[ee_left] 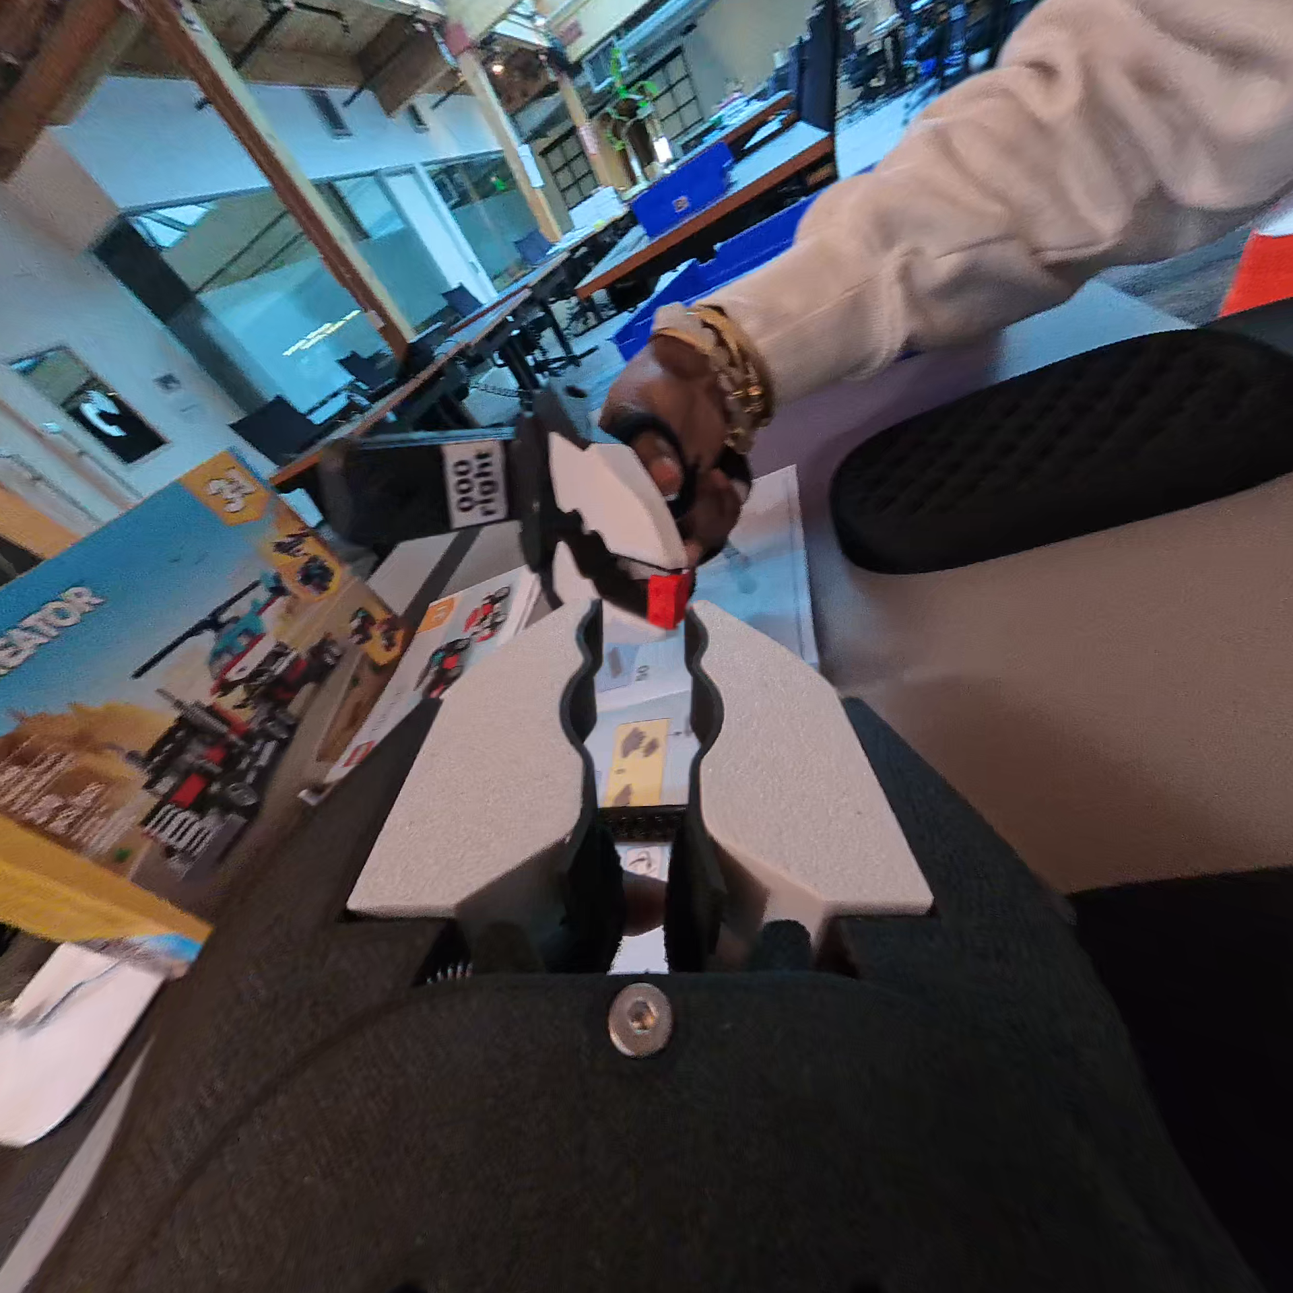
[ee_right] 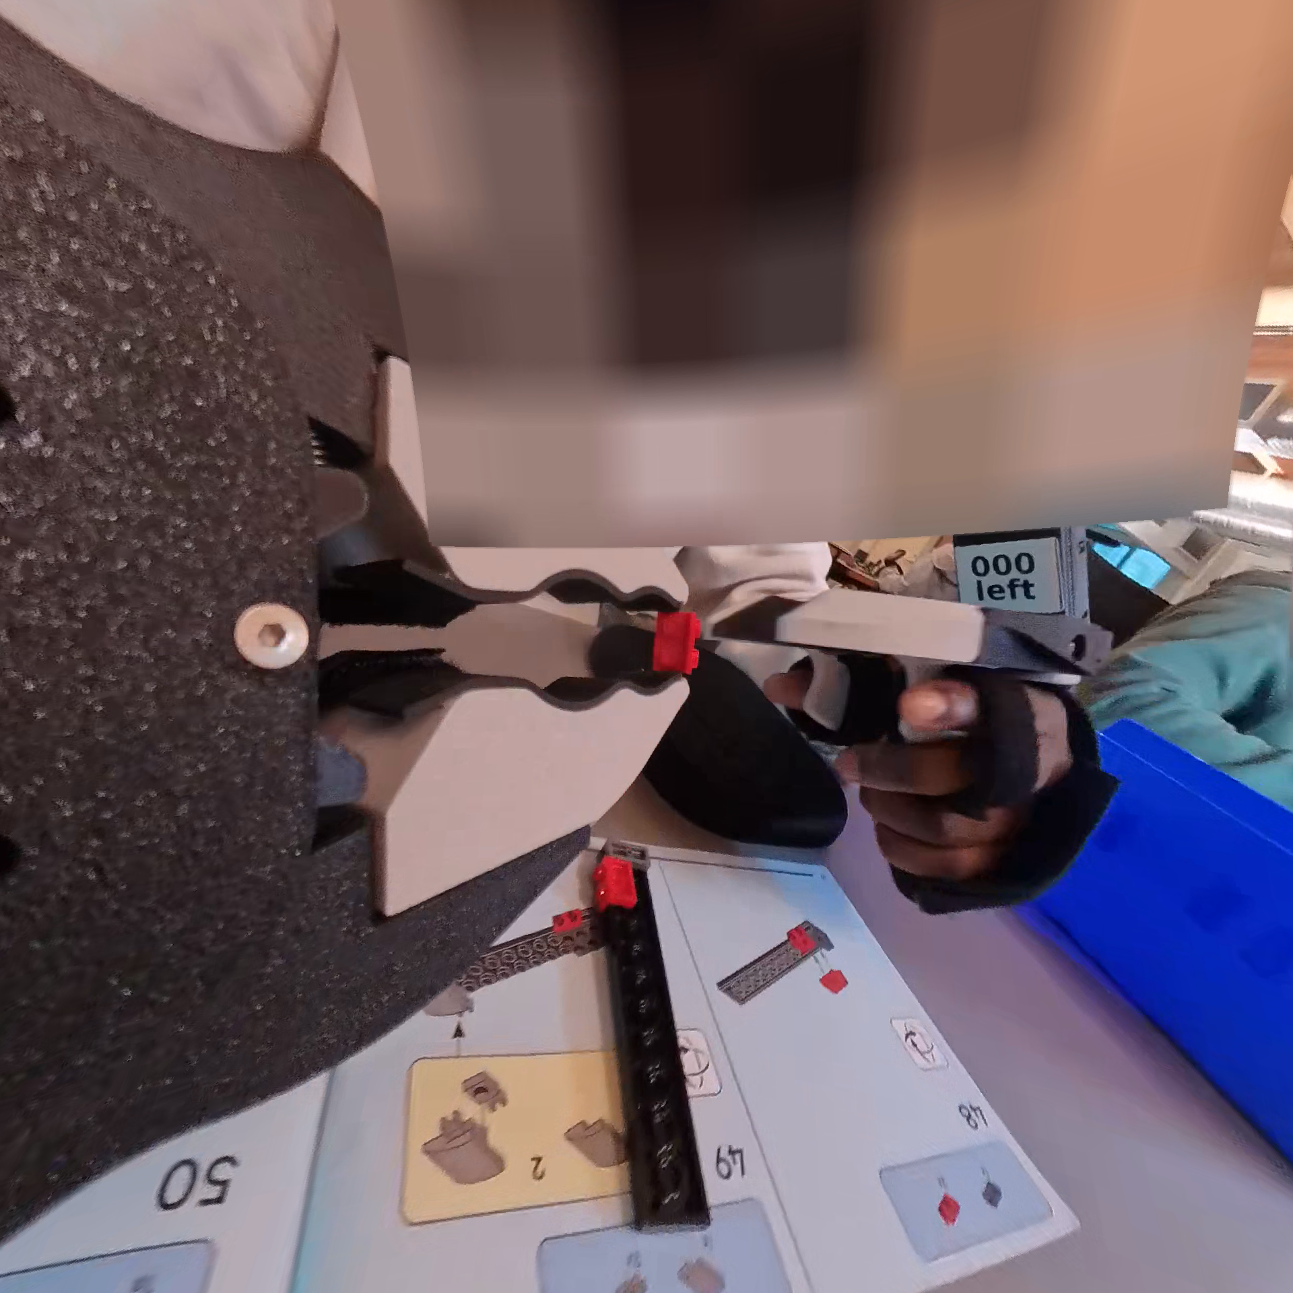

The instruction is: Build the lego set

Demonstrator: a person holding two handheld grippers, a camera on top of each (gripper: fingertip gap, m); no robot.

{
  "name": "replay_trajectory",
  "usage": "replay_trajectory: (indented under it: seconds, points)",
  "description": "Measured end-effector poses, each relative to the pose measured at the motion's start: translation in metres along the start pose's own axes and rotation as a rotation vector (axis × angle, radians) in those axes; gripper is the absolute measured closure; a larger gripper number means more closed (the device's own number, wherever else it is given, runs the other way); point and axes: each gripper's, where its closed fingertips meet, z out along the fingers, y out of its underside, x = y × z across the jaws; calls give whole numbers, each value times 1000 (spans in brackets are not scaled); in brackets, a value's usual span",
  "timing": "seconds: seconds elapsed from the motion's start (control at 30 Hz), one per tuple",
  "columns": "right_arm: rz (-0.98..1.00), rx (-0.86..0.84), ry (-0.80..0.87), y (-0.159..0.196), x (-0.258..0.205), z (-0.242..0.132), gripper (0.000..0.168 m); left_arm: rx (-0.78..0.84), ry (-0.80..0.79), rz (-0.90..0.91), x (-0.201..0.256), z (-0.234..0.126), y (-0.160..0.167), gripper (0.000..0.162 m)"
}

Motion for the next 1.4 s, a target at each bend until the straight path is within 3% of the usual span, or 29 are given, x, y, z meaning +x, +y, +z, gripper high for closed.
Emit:
replay_trajectory:
  seconds: [0.3,0.4,0.5,0.57,0.63,0.7,0.77,0.83,0.93,1.07,1.13,1.2,1.27,1.4]
  points:
    - [3,-139,18,6,3,14,152,-21,104,-43,17,5,4,153]
    - [-80,-75,3,-7,-6,11,150,31,75,-181,7,3,-2,153]
    - [-417,100,141,-37,-10,1,141,161,29,-582,-23,-6,-8,153]
    - [-789,161,374,-53,-11,-2,135,312,88,-914,-36,-15,-14,154]
    - [-1162,92,638,-58,-10,0,136,454,147,-1142,-46,-23,-19,154]
    - [-1442,-42,808,-57,-8,8,137,450,151,-1221,-47,-22,-13,154]
    - [-1536,-136,910,-59,-2,10,134,418,153,-1254,-45,-20,-8,154]
    - [-1568,-165,906,-59,-1,13,137,399,160,-1283,-44,-19,-5,154]
    - [-1559,-219,899,-58,4,11,152,370,167,-1311,-42,-18,1,154]
    - [-1481,-139,846,-60,-2,9,152,382,187,-1282,-43,-19,-3,152]
    - [-1300,34,756,-66,-9,2,152,375,185,-1118,-43,-24,-11,140]
    - [-1076,210,592,-68,-17,-6,152,225,78,-846,-41,-27,-1,133]
    - [-940,285,496,-66,-16,-9,152,86,-28,-593,-40,-28,7,131]
    - [-868,292,437,-59,-10,-2,152,62,-70,-479,-38,-20,-1,133]
